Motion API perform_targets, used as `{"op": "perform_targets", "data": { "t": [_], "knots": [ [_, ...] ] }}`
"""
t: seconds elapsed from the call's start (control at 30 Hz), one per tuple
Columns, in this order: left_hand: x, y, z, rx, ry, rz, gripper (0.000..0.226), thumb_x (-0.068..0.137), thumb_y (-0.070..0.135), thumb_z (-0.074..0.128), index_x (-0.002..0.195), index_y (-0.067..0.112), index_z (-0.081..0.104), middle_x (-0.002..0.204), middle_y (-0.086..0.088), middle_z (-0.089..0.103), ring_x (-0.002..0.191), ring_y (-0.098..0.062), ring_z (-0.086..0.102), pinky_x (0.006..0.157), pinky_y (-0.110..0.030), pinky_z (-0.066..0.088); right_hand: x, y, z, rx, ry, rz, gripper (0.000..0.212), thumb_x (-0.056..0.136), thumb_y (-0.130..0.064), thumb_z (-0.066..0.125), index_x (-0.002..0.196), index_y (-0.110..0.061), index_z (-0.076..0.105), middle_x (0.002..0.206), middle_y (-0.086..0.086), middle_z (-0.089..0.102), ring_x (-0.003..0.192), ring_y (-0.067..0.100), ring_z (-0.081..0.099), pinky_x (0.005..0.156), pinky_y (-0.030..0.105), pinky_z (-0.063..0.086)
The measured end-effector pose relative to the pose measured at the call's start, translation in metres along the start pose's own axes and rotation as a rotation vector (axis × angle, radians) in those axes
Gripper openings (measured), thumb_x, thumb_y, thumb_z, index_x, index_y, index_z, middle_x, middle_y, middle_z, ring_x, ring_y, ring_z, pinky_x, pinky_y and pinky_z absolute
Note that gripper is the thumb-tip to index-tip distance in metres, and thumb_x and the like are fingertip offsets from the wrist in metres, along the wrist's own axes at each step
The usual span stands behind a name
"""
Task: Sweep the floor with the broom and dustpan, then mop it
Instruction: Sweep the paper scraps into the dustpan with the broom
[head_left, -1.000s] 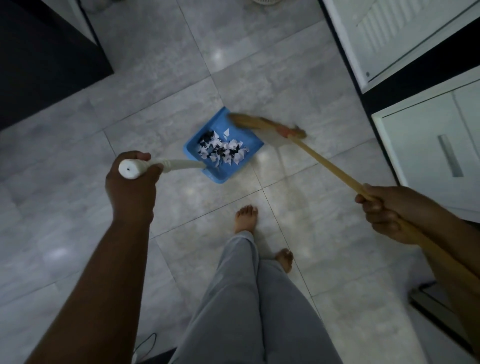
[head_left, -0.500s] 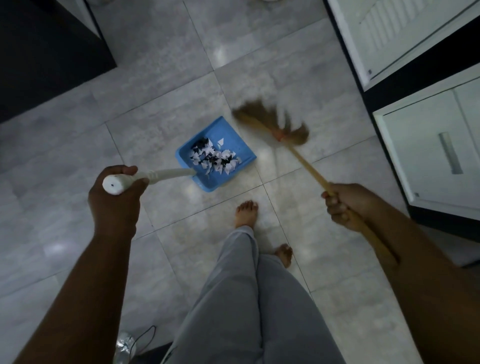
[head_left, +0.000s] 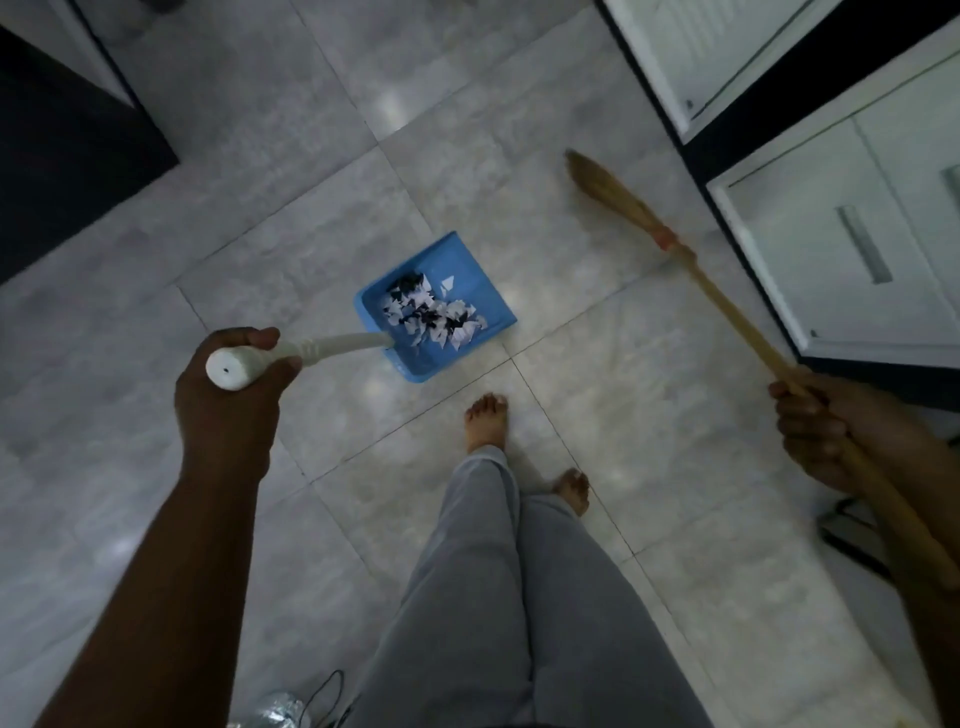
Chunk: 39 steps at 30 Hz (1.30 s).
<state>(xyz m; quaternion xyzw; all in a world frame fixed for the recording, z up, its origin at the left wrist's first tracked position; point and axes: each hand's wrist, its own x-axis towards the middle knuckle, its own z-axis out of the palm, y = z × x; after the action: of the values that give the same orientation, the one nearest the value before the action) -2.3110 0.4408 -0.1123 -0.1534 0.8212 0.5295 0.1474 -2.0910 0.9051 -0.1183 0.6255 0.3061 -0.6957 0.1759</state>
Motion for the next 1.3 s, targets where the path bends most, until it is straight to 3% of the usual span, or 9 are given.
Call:
{"op": "perform_targets", "data": {
  "t": [0.1, 0.27, 0.43, 0.6, 0.77, 0.87, 1.03, 1.17, 1.3],
  "knots": [
    [0.008, 0.012, 0.016, 0.057, -0.086, 0.038, 0.038, 0.073, -0.006, 0.077, 0.086, 0.028, 0.065, 0.110, -0.005, 0.072, 0.104, -0.023, 0.069, 0.091, -0.050, 0.056, 0.012, 0.005, -0.026, 0.097, 0.081, 0.008, 0.021, 0.091, -0.030, 0.046, 0.073, -0.019, 0.042, 0.039, -0.006, 0.035, 0.025, 0.003, 0.029, 0.025, 0.013, 0.022],
    [0.019, 0.033, 0.051, 0.151, -0.225, 0.105, 0.038, 0.075, -0.006, 0.077, 0.086, 0.028, 0.064, 0.115, -0.006, 0.071, 0.098, -0.012, 0.068, 0.080, -0.026, 0.058, 0.034, 0.055, -0.018, 0.240, 0.128, 0.098, 0.036, 0.104, -0.023, 0.027, 0.069, -0.019, 0.035, 0.035, -0.006, 0.032, 0.025, 0.004, 0.027, 0.027, 0.013, 0.020],
    [0.018, 0.047, 0.087, 0.231, -0.312, 0.188, 0.037, 0.076, -0.005, 0.078, 0.087, 0.027, 0.063, 0.114, -0.006, 0.070, 0.105, -0.020, 0.067, 0.091, -0.037, 0.057, 0.002, 0.133, 0.024, 0.288, 0.037, 0.147, 0.032, 0.105, -0.025, 0.035, 0.080, -0.010, 0.047, 0.044, -0.003, 0.038, 0.026, 0.006, 0.029, 0.027, 0.012, 0.022],
    [0.010, 0.058, 0.110, 0.214, -0.366, 0.194, 0.036, 0.076, -0.008, 0.076, 0.086, 0.024, 0.065, 0.113, -0.010, 0.070, 0.105, -0.029, 0.067, 0.093, -0.049, 0.055, -0.061, 0.194, 0.007, 0.381, -0.075, 0.180, 0.032, 0.104, -0.031, 0.040, 0.088, -0.006, 0.052, 0.048, 0.001, 0.039, 0.027, 0.010, 0.030, 0.027, 0.015, 0.026],
    [-0.021, 0.074, 0.137, 0.274, -0.523, 0.311, 0.035, 0.077, -0.006, 0.076, 0.087, 0.025, 0.063, 0.111, -0.011, 0.069, 0.097, -0.019, 0.065, 0.094, -0.047, 0.055, -0.095, 0.236, -0.052, 0.549, 0.064, 0.071, 0.031, 0.103, -0.033, 0.039, 0.086, -0.009, 0.049, 0.047, -0.001, 0.036, 0.024, 0.007, 0.025, 0.024, 0.014, 0.021],
    [-0.042, 0.081, 0.155, 0.313, -0.675, 0.425, 0.038, 0.077, -0.008, 0.075, 0.088, 0.025, 0.061, 0.111, -0.015, 0.066, 0.100, -0.021, 0.063, 0.096, -0.048, 0.053, -0.101, 0.269, -0.095, 0.694, 0.151, 0.015, 0.032, 0.104, -0.033, 0.037, 0.085, -0.010, 0.048, 0.047, -0.003, 0.037, 0.025, 0.005, 0.028, 0.023, 0.015, 0.021],
    [-0.051, 0.079, 0.175, 0.375, -0.836, 0.465, 0.037, 0.077, -0.008, 0.076, 0.088, 0.025, 0.063, 0.115, -0.016, 0.066, 0.107, -0.025, 0.063, 0.099, -0.051, 0.051, -0.086, 0.316, -0.130, 0.920, 0.193, -0.017, 0.030, 0.094, -0.032, 0.042, 0.070, -0.015, 0.049, 0.043, -0.007, 0.036, 0.028, 0.003, 0.032, 0.027, 0.014, 0.025],
    [-0.039, 0.076, 0.183, 0.452, -0.959, 0.569, 0.030, 0.077, -0.008, 0.076, 0.104, -0.008, 0.063, 0.115, -0.021, 0.065, 0.103, -0.024, 0.063, 0.096, -0.050, 0.052, -0.060, 0.343, -0.101, 1.075, 0.298, 0.056, 0.040, 0.105, -0.032, 0.028, 0.070, -0.016, 0.041, 0.040, -0.009, 0.036, 0.029, 0.003, 0.030, 0.029, 0.016, 0.024],
    [-0.019, 0.079, 0.195, 0.511, -1.069, 0.619, 0.031, 0.078, -0.007, 0.075, 0.105, -0.010, 0.061, 0.114, -0.024, 0.065, 0.103, -0.030, 0.062, 0.095, -0.052, 0.052, -0.051, 0.353, -0.007, 1.124, 0.263, 0.115, 0.039, 0.106, -0.031, 0.030, 0.071, -0.017, 0.042, 0.043, -0.007, 0.037, 0.030, 0.004, 0.031, 0.029, 0.015, 0.023]
  ]
}}
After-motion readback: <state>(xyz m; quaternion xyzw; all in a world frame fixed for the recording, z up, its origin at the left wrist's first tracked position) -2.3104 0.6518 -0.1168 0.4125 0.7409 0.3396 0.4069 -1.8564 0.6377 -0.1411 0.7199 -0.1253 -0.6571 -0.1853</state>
